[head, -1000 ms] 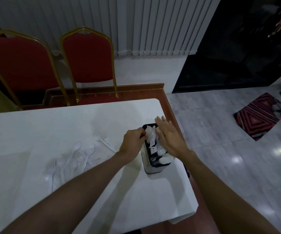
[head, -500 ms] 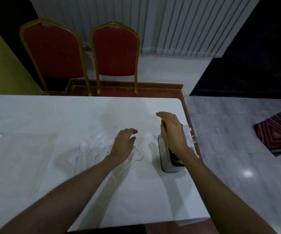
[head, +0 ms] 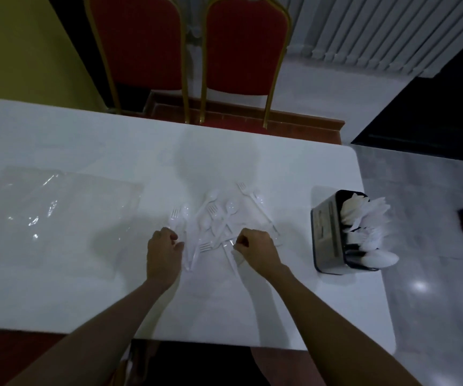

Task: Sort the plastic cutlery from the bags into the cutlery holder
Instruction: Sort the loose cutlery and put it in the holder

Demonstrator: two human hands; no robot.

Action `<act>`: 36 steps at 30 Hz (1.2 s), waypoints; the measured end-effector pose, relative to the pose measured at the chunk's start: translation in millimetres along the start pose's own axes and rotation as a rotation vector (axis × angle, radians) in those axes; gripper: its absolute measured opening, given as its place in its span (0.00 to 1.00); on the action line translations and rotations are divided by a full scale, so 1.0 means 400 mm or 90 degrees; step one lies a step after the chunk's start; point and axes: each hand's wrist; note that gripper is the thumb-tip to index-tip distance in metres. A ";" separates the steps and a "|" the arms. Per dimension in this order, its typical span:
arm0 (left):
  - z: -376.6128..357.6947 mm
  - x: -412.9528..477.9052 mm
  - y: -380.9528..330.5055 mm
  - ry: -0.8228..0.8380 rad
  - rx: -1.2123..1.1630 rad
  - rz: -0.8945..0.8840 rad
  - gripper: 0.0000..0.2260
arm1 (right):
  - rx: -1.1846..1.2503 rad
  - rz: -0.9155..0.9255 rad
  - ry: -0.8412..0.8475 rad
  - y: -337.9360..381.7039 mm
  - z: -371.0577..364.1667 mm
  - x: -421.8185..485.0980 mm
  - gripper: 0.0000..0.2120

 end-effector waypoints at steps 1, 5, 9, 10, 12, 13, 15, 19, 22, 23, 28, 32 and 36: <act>-0.001 -0.007 0.014 -0.006 0.002 0.024 0.10 | -0.008 -0.011 0.012 0.010 -0.017 0.001 0.09; -0.006 -0.013 0.070 0.016 -0.010 0.105 0.15 | -0.021 -0.056 0.016 0.048 -0.076 0.015 0.11; -0.003 0.009 0.088 0.033 -0.020 0.080 0.10 | -0.033 -0.086 -0.030 0.068 -0.102 0.028 0.16; -0.002 0.016 0.086 0.041 -0.022 0.070 0.09 | -0.044 -0.084 -0.041 0.068 -0.103 0.032 0.17; -0.002 0.027 0.083 0.054 -0.022 0.054 0.07 | -0.079 -0.067 -0.052 0.062 -0.103 0.041 0.16; -0.003 0.033 0.085 0.057 -0.021 0.046 0.07 | -0.092 -0.060 -0.053 0.058 -0.102 0.046 0.15; -0.006 0.037 0.092 0.057 -0.031 0.034 0.07 | -0.117 -0.056 -0.062 0.050 -0.095 0.053 0.13; -0.009 0.029 0.097 0.061 -0.095 0.041 0.08 | -0.153 -0.057 -0.066 0.039 -0.066 0.061 0.11; -0.006 0.026 0.092 0.053 -0.142 0.073 0.08 | -0.054 -0.070 -0.061 0.030 -0.034 0.063 0.09; -0.005 0.026 0.088 0.050 -0.149 0.085 0.09 | -0.009 -0.073 -0.053 0.024 -0.023 0.065 0.08; -0.010 0.051 0.052 0.054 -0.142 0.097 0.11 | 0.163 -0.132 -0.069 -0.001 0.031 0.064 0.10; -0.014 0.092 0.027 0.074 -0.090 0.040 0.08 | 0.334 -0.217 -0.106 -0.022 0.039 0.061 0.09; -0.002 0.117 0.016 0.066 -0.078 0.001 0.09 | 0.340 -0.259 -0.133 -0.041 0.011 0.057 0.12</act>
Point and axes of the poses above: each hand's wrist, its own x-axis towards the middle knuckle, its own z-axis out of the back of the hand, y = z × x, and after that the axes turned 7 degrees about y, right-handed
